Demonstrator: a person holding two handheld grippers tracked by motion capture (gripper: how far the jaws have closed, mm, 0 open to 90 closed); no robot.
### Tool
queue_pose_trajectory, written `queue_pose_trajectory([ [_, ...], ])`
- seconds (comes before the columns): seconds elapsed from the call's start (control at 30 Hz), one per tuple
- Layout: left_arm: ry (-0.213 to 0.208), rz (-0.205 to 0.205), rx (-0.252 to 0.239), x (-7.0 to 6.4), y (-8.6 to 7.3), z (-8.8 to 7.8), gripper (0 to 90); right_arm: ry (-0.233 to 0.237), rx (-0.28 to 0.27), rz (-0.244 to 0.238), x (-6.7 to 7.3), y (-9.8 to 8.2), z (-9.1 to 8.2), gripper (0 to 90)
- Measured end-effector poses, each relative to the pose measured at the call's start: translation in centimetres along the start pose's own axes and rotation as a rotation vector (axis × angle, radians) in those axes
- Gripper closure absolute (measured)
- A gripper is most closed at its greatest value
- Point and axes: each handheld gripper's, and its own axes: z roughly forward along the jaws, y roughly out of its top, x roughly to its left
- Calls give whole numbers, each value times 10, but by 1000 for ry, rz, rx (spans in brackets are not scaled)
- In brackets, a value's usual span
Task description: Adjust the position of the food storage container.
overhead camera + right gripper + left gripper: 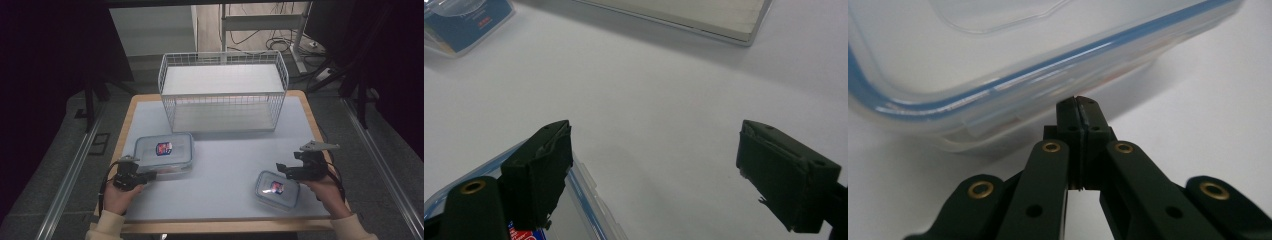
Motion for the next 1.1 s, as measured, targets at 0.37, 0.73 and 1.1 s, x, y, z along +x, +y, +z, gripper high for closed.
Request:
queue_pose_trajectory([
  [0.37,128,-74,-154,35,1,-64,900,3,-4,2,0,1,-1,143],
  [0.73,120,-125,-129,76,34,-48,900,-10,-8,-3,-2,5,-1,143],
  [1.1,87,-156,-77,84,28,-23,900,-16,-9,13,-6,3,-3,144],
])
